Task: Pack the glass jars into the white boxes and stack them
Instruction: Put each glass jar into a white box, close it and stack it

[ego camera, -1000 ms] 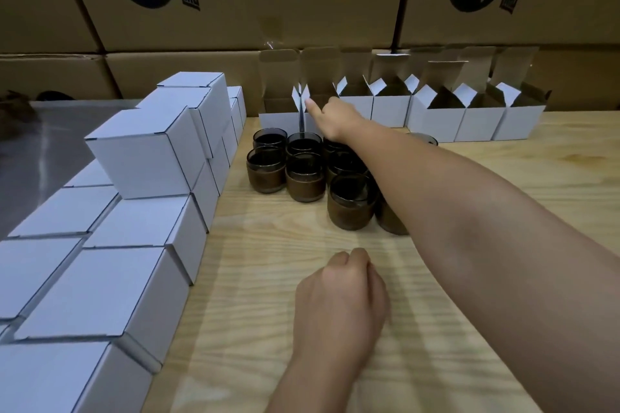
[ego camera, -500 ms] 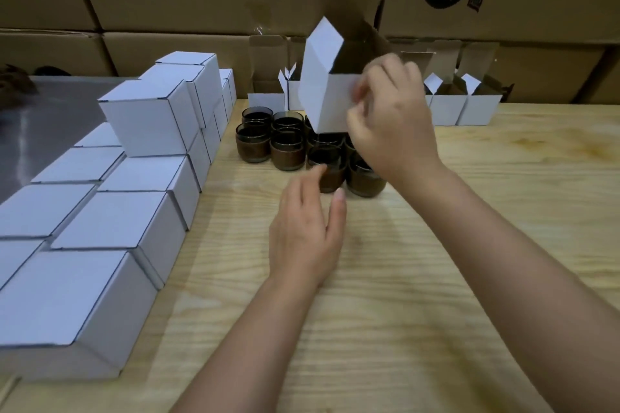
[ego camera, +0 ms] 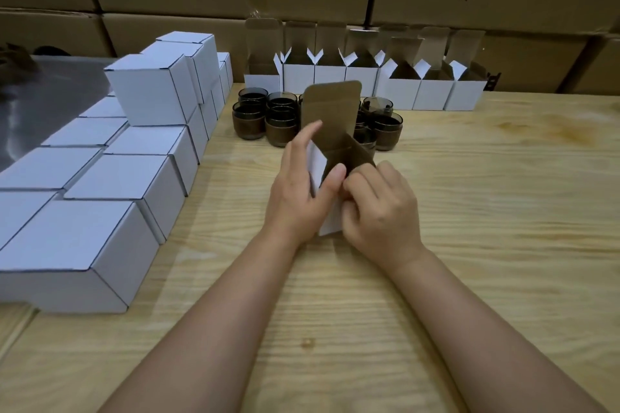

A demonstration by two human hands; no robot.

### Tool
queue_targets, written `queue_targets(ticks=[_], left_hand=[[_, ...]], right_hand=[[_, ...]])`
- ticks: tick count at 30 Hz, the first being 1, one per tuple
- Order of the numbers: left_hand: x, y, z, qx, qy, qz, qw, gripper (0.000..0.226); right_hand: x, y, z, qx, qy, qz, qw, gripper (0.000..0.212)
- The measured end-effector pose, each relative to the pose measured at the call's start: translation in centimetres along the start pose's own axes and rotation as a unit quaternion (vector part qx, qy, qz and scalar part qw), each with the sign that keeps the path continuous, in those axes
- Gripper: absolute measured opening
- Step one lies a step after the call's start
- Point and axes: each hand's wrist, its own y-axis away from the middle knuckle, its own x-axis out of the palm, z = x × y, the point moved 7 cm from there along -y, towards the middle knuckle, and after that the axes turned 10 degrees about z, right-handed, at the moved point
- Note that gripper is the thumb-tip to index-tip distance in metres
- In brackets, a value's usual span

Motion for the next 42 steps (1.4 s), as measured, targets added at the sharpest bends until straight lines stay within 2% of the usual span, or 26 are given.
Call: queue_targets(ticks=[3, 6, 8, 12, 20, 24, 29, 32, 36, 39, 42], left_hand=[[0.0, 0.0, -0.1, 0.01, -0.011, -0.001, 1.0, 0.05], [0.0, 0.0, -0.2, 0.018, 0.006, 0.002, 1.0, 0.046], [0.0, 0.0, -0.2, 0.024, 0.013, 0.01, 1.0, 0.041], [0.2, 0.0, -0.3, 0.032, 0.022, 0.02, 0.999, 0.031], [0.1, 0.0, 0.0, 0.024, 0.05, 0.018, 0.998, 0.025], [-0.1, 0.0, 0.0, 0.024, 0.045, 0.006, 0.999, 0.019], [-0.5, 0.0, -0.3, 0.023, 0.09, -0.022, 0.995, 0.011], [-0.9, 0.1, -0.7, 0.031, 0.093, -0.046, 0.994, 0.011], [-1.7, 1.0, -0.9, 0.027, 0.089, -0.088, 0.992, 0.019], [-2.4, 1.8, -0.9, 0.019, 0.065, -0.114, 0.991, 0.03], [-2.3, 2.3, -1.2, -0.009, 0.031, -0.117, 0.993, 0.038]], right_hand=[[-0.2, 0.2, -0.5, 0.017, -0.064, -0.018, 0.998, 0.018], [-0.6, 0.2, -2.4, 0.107, -0.128, -0.072, 0.983, 0.018], [0.0, 0.1, -3.7, 0.156, -0.186, -0.067, 0.968, 0.021], [1.8, 0.7, -5.7, 0.239, -0.382, -0.021, 0.892, 0.019], [2.4, 1.1, -6.8, 0.288, -0.423, -0.053, 0.858, 0.017], [4.2, 3.1, -9.1, 0.415, -0.473, -0.042, 0.776, 0.013], [5.5, 3.2, -9.2, 0.413, -0.536, 0.006, 0.737, 0.01], [6.0, 2.9, -8.8, 0.395, -0.555, 0.037, 0.731, 0.009], [6.6, 2.4, -7.8, 0.373, -0.551, 0.102, 0.74, 0.025], [6.7, 2.1, -7.3, 0.341, -0.534, 0.142, 0.761, 0.038], [6.7, 1.9, -7.0, 0.322, -0.525, 0.165, 0.771, 0.04]])
